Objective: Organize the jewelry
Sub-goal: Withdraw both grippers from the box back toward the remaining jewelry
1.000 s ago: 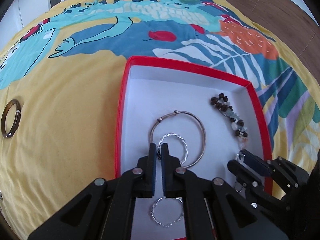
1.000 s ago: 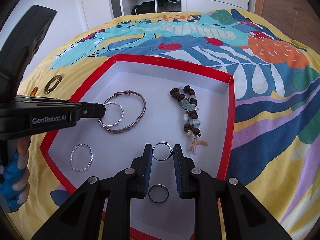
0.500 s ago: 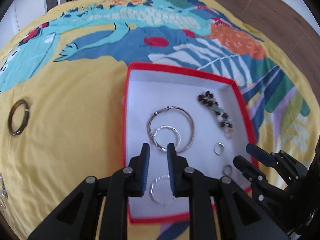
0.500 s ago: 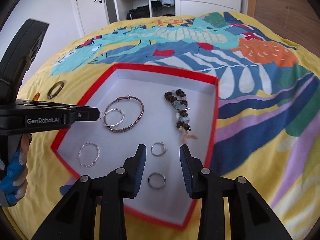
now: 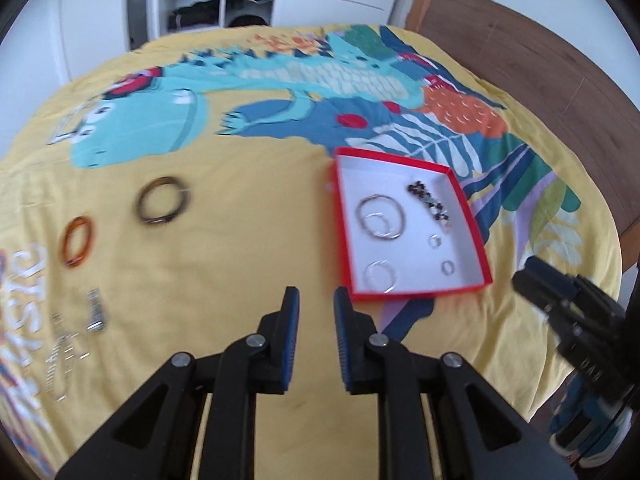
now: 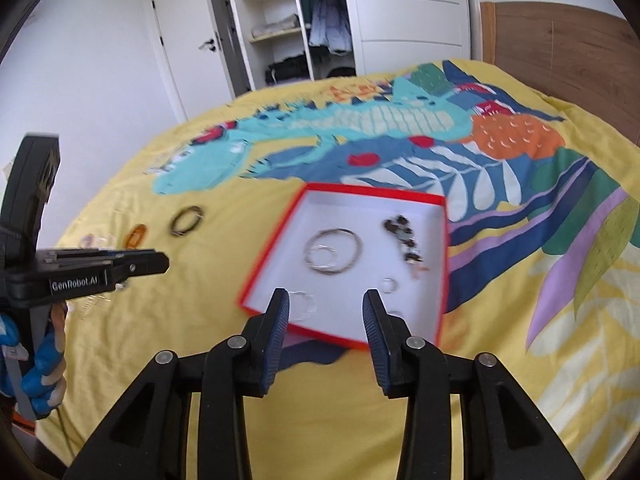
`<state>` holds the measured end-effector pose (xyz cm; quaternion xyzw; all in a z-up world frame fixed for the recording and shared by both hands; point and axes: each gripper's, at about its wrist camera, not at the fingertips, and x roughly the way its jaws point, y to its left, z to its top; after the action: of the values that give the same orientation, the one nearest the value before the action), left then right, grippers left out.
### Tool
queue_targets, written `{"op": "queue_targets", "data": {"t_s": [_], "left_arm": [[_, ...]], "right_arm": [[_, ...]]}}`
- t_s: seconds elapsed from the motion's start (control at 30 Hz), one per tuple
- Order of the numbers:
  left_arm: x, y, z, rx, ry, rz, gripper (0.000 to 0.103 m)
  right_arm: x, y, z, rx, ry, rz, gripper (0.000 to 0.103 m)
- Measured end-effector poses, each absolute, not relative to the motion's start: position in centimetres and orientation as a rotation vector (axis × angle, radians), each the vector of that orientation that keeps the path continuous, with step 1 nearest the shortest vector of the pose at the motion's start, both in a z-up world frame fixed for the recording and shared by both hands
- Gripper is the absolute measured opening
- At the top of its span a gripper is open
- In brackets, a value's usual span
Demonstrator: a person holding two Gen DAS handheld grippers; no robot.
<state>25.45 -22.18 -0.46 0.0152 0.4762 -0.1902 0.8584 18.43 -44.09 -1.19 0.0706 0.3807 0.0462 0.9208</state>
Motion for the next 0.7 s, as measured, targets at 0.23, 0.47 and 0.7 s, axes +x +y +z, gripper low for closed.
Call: {"op": "queue_targets", "data": {"t_s": [0.23, 0.47, 0.7], "left_arm": [[21.0, -13.3, 2.4, 0.051, 0.948, -0.293, 0.017], [16.9, -5.4, 4.0, 0.007, 0.911, -0.184, 0.018], [13.2, 0.9, 5.3, -0.047, 0.866, -0.103, 0.043]], "right_arm": [[15.1, -39.3, 2.3, 0.165, 0.732, 0.136, 0.043], [12.0, -34.7, 5.7, 0.125, 0.686, 0.197, 0.043], [9.5, -30.6, 7.9, 0.095, 0.654, 0.253, 0.044]]}}
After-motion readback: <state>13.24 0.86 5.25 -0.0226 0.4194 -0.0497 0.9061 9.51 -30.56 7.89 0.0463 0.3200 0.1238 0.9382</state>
